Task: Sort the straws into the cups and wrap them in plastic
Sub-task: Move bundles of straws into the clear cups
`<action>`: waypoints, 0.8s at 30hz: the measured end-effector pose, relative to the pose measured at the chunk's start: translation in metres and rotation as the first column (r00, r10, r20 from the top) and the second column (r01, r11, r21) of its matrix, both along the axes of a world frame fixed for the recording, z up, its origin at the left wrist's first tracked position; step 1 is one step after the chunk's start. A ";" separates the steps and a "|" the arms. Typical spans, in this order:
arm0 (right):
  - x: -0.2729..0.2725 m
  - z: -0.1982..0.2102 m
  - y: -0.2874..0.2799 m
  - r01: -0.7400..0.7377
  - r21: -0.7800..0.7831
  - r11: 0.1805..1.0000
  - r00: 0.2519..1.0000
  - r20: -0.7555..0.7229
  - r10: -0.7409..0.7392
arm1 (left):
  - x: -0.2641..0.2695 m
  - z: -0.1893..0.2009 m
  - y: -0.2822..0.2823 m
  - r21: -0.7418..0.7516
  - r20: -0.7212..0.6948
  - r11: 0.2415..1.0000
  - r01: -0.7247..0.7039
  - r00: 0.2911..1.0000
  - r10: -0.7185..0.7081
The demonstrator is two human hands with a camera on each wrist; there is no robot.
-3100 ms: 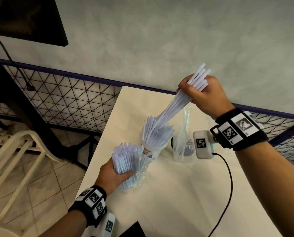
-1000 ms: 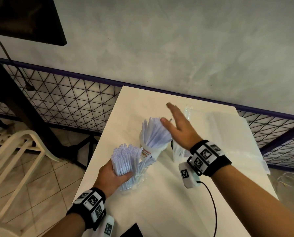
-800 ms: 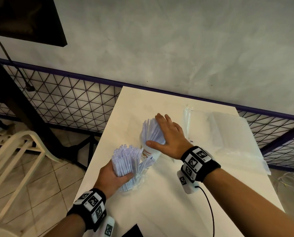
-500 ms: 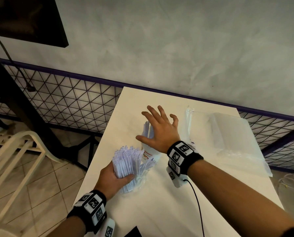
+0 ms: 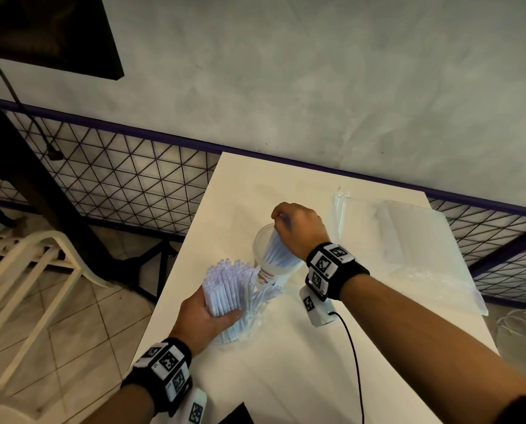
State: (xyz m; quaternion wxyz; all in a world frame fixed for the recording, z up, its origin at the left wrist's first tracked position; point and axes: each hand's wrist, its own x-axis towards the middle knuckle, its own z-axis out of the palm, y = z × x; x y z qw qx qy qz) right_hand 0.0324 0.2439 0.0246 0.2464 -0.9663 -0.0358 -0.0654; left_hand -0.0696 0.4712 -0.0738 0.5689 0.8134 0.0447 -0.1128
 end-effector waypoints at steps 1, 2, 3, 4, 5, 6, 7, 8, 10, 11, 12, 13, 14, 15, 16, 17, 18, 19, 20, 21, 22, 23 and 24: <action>0.001 -0.001 -0.001 -0.009 0.026 1.000 1.000 0.015 0.009 | 0.000 0.000 0.000 0.001 0.001 1.000 0.002 1.000 -0.002; 0.003 -0.002 -0.003 -0.019 0.058 0.998 0.999 0.029 0.017 | 0.000 0.000 0.000 0.004 0.000 1.000 0.003 1.000 -0.003; 0.005 -0.002 -0.005 -0.023 0.090 0.996 0.999 0.034 0.020 | 0.000 0.000 0.000 0.005 0.001 1.000 0.004 1.000 -0.004; 0.006 -0.001 -0.007 -0.024 0.115 0.993 0.999 0.031 0.021 | 0.000 0.000 0.000 0.003 0.000 1.000 0.003 1.000 -0.003; 0.008 -0.001 -0.009 -0.022 0.127 0.992 1.000 0.014 0.020 | 0.000 0.001 0.000 0.001 0.000 1.000 0.004 1.000 -0.004; 0.009 -0.001 -0.010 -0.028 0.125 0.992 0.999 -0.013 0.030 | -0.001 0.001 -0.001 -0.002 -0.002 1.000 0.006 1.000 -0.006; 0.009 0.000 -0.011 -0.041 0.094 0.995 0.998 -0.052 0.046 | -0.001 0.002 0.000 -0.005 -0.001 1.000 0.007 1.000 -0.007; 0.009 0.000 -0.010 -0.061 0.028 0.998 0.994 -0.086 0.063 | -0.001 0.002 -0.001 -0.008 0.000 1.000 0.009 1.000 -0.009; 0.005 0.005 -0.008 -0.078 -0.142 0.987 0.994 -0.086 0.067 | -0.001 0.002 0.000 -0.011 -0.002 1.000 0.011 1.000 -0.011; 0.000 0.011 -0.006 -0.069 -0.178 0.982 0.997 -0.048 0.061 | -0.001 0.002 0.000 -0.010 0.000 1.000 0.013 1.000 -0.013; -0.007 0.020 -0.004 -0.074 -0.162 0.984 0.997 0.004 0.075 | -0.001 0.002 0.000 -0.004 0.003 1.000 0.014 1.000 -0.014; -0.014 0.030 -0.001 -0.106 -0.109 0.988 0.992 0.054 0.112 | -0.001 0.001 0.000 0.000 0.007 1.000 0.015 1.000 -0.015; -0.023 0.040 0.001 -0.164 -0.042 0.986 0.982 0.086 0.167 | -0.001 0.001 0.000 0.003 0.010 1.000 0.015 1.000 -0.015; -0.032 0.049 0.004 -0.231 0.011 0.973 0.970 0.083 0.229 | 0.000 0.000 0.001 0.004 0.011 1.000 0.013 1.000 -0.013; -0.042 0.059 0.006 -0.295 0.028 0.955 0.955 0.038 0.294 | 0.000 -0.001 0.001 0.005 0.009 1.000 0.012 1.000 -0.013; -0.052 0.065 0.008 -0.348 0.002 0.937 0.936 -0.049 0.348 | 0.001 -0.001 0.001 0.009 0.006 1.000 0.013 1.000 -0.013; -0.062 0.068 0.009 -0.389 -0.056 0.919 0.913 -0.159 0.377 | 0.001 -0.002 0.001 0.011 0.003 1.000 0.015 1.000 -0.015; -0.071 0.066 0.010 -0.415 -0.124 0.901 0.890 -0.259 0.375 | 0.001 -0.002 0.001 0.009 0.001 1.000 0.016 1.000 -0.016; -0.080 0.061 0.011 -0.424 -0.182 0.887 0.878 -0.323 0.353 | 0.002 -0.003 0.001 0.006 0.001 1.000 0.016 1.000 -0.016; -0.087 0.053 0.011 -0.420 -0.222 0.880 0.877 -0.349 0.331 | 0.002 -0.003 0.000 0.004 0.004 1.000 0.014 1.000 -0.014; -0.094 0.045 0.013 -0.412 -0.241 0.879 0.881 -0.353 0.316 | 0.002 -0.004 0.000 0.000 0.009 1.000 0.014 1.000 -0.014; -0.098 0.037 0.015 -0.398 -0.246 0.884 0.887 -0.348 0.302 | 0.001 -0.003 0.000 -0.005 0.011 1.000 0.016 1.000 -0.016; -0.101 0.029 0.017 -0.374 -0.236 0.897 0.896 -0.340 0.284 | 0.001 -0.003 -0.001 -0.011 0.012 1.000 0.018 1.000 -0.018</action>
